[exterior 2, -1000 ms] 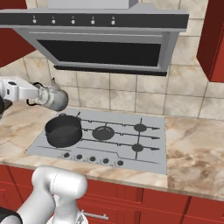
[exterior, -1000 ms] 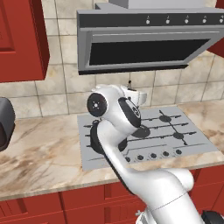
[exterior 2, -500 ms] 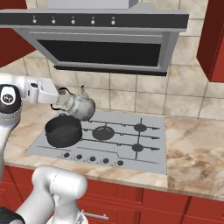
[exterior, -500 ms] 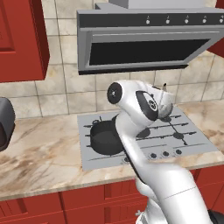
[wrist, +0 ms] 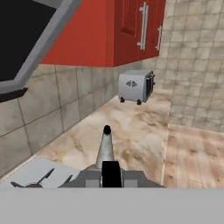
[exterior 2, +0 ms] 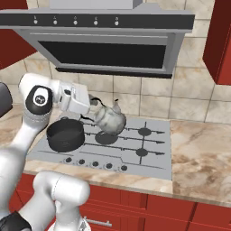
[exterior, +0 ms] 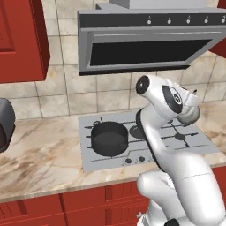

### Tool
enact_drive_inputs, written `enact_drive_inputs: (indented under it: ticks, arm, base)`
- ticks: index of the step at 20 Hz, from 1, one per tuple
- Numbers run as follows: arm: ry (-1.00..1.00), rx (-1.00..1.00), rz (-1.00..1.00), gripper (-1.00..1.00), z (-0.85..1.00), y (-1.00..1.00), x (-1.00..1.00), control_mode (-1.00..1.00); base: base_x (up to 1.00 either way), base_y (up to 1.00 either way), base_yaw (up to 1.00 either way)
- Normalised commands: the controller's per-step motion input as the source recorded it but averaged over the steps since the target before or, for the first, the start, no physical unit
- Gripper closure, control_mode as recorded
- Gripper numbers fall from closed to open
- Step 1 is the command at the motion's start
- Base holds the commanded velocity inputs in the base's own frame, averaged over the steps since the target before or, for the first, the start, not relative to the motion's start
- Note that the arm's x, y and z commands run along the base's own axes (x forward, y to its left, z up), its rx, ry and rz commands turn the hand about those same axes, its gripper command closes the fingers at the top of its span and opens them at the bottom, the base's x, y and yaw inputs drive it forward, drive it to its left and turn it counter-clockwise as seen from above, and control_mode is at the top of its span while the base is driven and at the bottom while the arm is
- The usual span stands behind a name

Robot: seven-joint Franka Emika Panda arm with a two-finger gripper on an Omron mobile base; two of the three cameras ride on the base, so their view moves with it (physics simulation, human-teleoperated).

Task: Pick the kettle from the counter and place it on a stove burner. Then turn the burner on.

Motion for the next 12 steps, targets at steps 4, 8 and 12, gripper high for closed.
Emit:
enact_drive_inputs:
  ticks: [4, 8, 12]
  arm:
    - [0.00, 0.24, 0.00, 1.00, 0.00, -1.00, 0.00, -1.00]
    - [0.00, 0.24, 0.02, 1.00, 0.00, -0.95, 0.00, -1.00]
    - [0.10, 0.32, 0.05, 1.00, 0.00, -0.80, 0.00, -1.00]
  base:
    - [0.00, 0.00, 0.00]
    - [0.00, 0.00, 0.00]
    - [0.00, 0.00, 0.00]
